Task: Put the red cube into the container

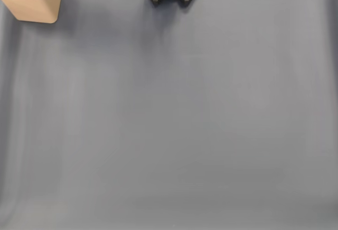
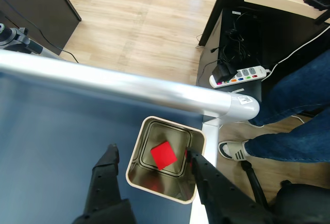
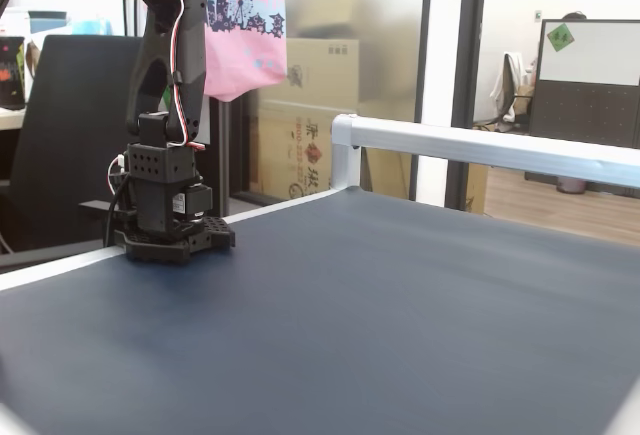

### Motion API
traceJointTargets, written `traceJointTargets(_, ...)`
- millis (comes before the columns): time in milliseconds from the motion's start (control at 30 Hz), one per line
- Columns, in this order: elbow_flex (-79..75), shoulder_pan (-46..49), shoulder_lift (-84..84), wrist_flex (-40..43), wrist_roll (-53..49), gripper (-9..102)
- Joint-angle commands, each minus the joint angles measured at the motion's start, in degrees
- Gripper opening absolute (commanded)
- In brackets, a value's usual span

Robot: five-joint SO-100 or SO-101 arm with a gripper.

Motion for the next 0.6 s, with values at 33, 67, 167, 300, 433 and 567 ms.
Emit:
traceJointTargets(33, -0.44, -0.70, 2.02, -1.23, 0.53, 31)
traceJointTargets(67, -0.35, -0.79, 2.02, -1.23, 0.53, 31)
traceJointTargets(167, -0.35, -1.05, 2.20, -1.49, 0.97, 31)
traceJointTargets(300, -0.35, -1.49, 2.46, -1.85, 1.67, 31)
traceJointTargets(433, -0.09, -1.93, 2.81, -2.02, 2.11, 31)
traceJointTargets(567, 0.18, -2.37, 3.08, -2.11, 2.81, 30)
